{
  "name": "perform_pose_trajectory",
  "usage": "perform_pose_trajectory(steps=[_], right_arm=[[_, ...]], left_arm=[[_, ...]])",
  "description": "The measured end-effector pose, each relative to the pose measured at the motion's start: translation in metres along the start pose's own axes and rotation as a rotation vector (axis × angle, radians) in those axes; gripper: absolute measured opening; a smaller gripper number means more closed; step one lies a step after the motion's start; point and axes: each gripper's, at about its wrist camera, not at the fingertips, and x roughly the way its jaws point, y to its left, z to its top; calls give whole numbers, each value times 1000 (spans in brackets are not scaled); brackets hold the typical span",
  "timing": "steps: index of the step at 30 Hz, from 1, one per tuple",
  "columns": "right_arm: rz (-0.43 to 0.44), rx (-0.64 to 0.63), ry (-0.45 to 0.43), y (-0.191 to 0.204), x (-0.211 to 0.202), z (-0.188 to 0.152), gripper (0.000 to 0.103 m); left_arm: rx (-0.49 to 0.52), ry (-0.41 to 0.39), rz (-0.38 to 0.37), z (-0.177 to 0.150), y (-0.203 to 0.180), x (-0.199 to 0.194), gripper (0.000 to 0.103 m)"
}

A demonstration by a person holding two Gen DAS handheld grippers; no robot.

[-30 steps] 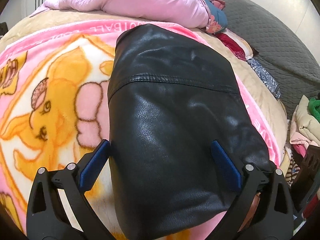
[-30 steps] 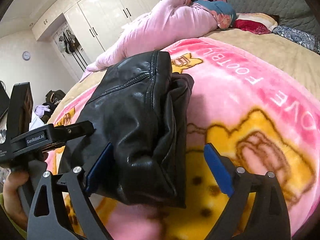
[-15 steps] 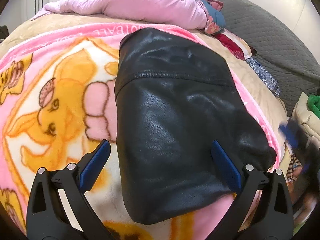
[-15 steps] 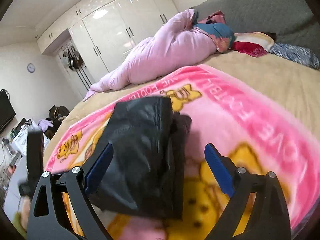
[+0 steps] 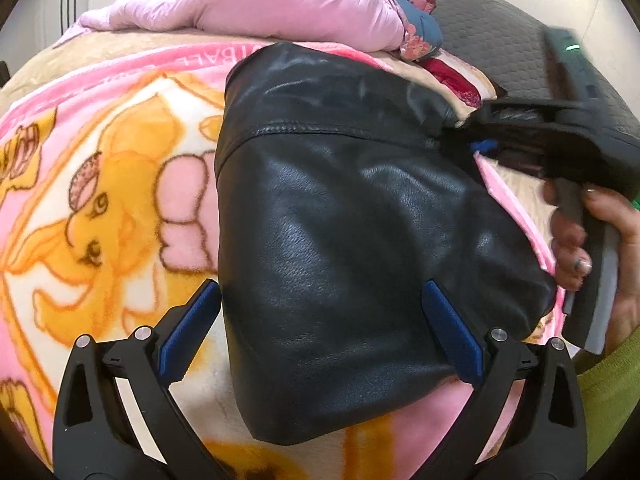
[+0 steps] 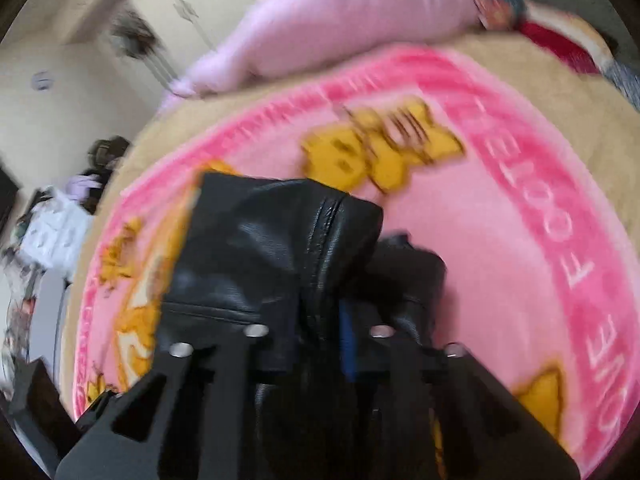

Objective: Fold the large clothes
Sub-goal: 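Lower the folded black jacket onto the blanket with the right gripper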

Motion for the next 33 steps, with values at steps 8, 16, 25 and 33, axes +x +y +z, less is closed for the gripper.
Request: perform_pose_trajectory(steps=[8, 16, 25, 33], right_arm=[[24, 13, -158, -29, -36, -21, 12], [-45, 65, -133, -47, -21, -37, 37], [-61, 92, -132, -45, -33, -44, 70], [-73, 73, -154, -33, -50, -51, 91]], left_arm=[[32, 1, -43, -1, -13, 2, 94], [60, 13, -19, -2, -18, 6, 94], [37, 13, -28, -3, -14, 2, 94], [27, 8, -24, -4, -13, -7, 94]])
